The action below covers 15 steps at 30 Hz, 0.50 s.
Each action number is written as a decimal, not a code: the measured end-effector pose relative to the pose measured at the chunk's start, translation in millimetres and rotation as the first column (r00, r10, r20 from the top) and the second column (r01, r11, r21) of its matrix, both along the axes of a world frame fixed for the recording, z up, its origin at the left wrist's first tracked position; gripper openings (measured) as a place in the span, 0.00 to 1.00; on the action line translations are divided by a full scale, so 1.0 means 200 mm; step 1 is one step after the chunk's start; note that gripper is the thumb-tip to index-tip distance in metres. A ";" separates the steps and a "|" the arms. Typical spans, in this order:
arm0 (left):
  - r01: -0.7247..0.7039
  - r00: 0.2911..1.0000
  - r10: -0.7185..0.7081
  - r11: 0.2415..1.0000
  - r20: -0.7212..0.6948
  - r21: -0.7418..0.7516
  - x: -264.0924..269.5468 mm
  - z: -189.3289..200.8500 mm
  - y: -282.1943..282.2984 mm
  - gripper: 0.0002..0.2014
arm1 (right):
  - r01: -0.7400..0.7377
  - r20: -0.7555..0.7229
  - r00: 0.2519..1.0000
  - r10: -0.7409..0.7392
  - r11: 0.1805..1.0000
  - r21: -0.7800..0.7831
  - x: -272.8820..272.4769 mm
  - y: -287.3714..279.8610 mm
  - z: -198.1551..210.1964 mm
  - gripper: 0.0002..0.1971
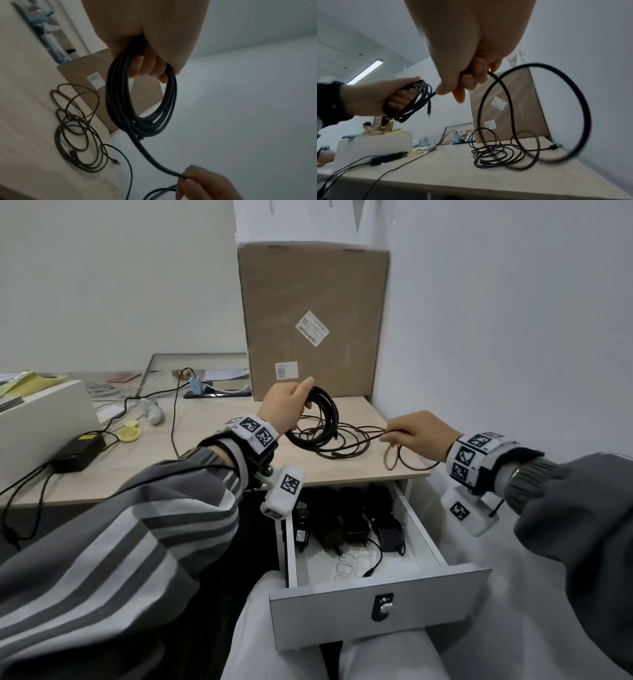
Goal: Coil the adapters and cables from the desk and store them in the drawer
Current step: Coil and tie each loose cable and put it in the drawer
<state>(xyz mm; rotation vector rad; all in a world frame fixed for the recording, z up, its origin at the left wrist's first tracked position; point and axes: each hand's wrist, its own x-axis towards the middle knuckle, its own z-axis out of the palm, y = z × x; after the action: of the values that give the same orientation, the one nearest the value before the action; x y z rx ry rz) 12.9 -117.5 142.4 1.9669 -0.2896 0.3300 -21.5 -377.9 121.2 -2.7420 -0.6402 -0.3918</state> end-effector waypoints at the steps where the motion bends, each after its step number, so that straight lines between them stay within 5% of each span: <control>1: 0.016 1.000 -0.016 0.999 -0.005 0.033 0.00 0.00 -0.01 0.23 | 0.011 -0.019 1.000 -0.011 1.000 0.022 0.01 0.01 0.01 0.15; 8: 0.157 0.987 -0.139 0.954 -0.086 0.254 -0.08 -0.02 -0.03 0.22 | -0.020 -0.044 0.999 0.026 0.992 0.122 -0.01 0.09 0.05 0.06; 15: 0.184 0.983 -0.174 0.844 -0.067 0.504 -0.09 -0.04 -0.08 0.24 | -0.041 -0.190 0.981 0.034 0.999 -0.031 -0.10 0.21 0.09 0.21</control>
<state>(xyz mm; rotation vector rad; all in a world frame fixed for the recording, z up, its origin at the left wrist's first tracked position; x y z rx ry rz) -5.5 -134.1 133.6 2.4386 -0.5942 0.1152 -41.0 -336.3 138.9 -2.7519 -0.6522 -0.1094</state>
